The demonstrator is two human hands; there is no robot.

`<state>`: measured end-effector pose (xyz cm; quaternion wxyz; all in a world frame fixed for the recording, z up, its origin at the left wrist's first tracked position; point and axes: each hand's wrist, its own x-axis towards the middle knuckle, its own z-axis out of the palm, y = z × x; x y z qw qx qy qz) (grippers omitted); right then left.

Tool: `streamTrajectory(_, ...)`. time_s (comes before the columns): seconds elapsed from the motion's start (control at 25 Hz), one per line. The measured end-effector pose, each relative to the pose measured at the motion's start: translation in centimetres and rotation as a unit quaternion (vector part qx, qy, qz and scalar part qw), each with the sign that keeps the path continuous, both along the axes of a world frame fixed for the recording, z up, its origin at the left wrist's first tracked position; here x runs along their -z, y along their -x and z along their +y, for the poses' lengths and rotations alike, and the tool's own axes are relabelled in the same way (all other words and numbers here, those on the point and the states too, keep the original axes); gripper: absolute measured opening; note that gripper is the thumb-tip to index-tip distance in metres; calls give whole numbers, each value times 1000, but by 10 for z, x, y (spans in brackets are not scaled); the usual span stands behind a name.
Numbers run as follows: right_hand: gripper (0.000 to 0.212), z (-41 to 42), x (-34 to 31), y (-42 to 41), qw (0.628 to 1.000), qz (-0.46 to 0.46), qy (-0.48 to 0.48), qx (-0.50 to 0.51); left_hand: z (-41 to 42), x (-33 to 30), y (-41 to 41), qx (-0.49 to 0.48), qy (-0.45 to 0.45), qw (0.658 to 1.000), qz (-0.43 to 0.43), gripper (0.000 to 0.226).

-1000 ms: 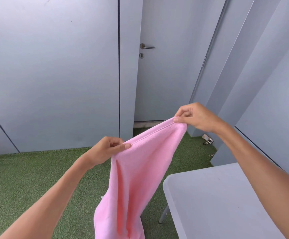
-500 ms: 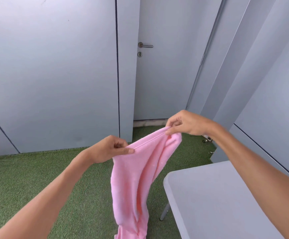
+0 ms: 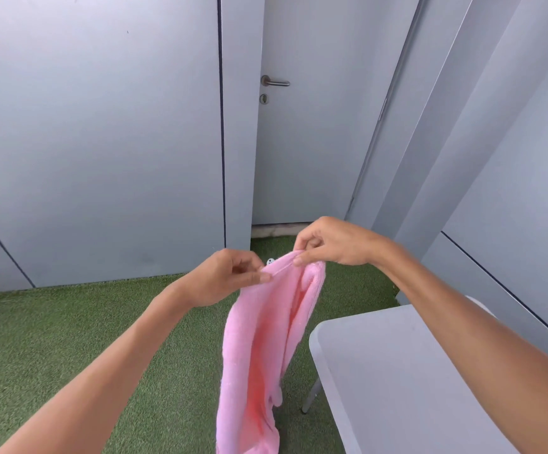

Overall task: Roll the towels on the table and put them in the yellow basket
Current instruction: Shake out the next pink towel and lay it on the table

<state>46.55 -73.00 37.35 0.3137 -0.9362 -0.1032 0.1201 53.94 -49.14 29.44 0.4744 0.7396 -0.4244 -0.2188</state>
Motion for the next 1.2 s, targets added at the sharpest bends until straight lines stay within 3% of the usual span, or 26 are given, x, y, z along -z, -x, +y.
streamTrajectory(0.2,10,-44,3,10,992,-56,-7,109,39,29,-13,-74,-71,995,-5,51)
streamTrajectory(0.28,9,-37,15,10,996,-26,-2,89,34,16,-11,-98,-45,994,-22,40)
streamTrajectory(0.4,31,6,30,8,999,40,-21,26,4,-12,9,-54,3,996,-74,24)
streamTrajectory(0.48,24,22,34,4,999,38,-30,0,-6,-17,16,-17,16,995,-96,21)
streamTrajectory(0.56,11,19,33,4,1000,15,-22,1,0,-7,11,-16,-6,995,-94,23)
streamTrajectory(0.72,10,-11,38,13,998,-9,14,56,31,28,2,-51,-105,991,-70,27)
streamTrajectory(0.84,10,-31,51,16,995,-2,26,95,39,42,-3,-91,-126,986,-57,19)
streamTrajectory(0.96,7,-50,78,8,991,16,77,104,17,58,-8,-148,-139,976,-79,17)
streamTrajectory(1.08,41,-98,114,-1,964,39,209,161,-32,83,-6,-214,-152,963,-68,19)
streamTrajectory(1.2,31,-171,152,-11,920,69,307,234,-87,109,-3,-260,-183,947,-54,21)
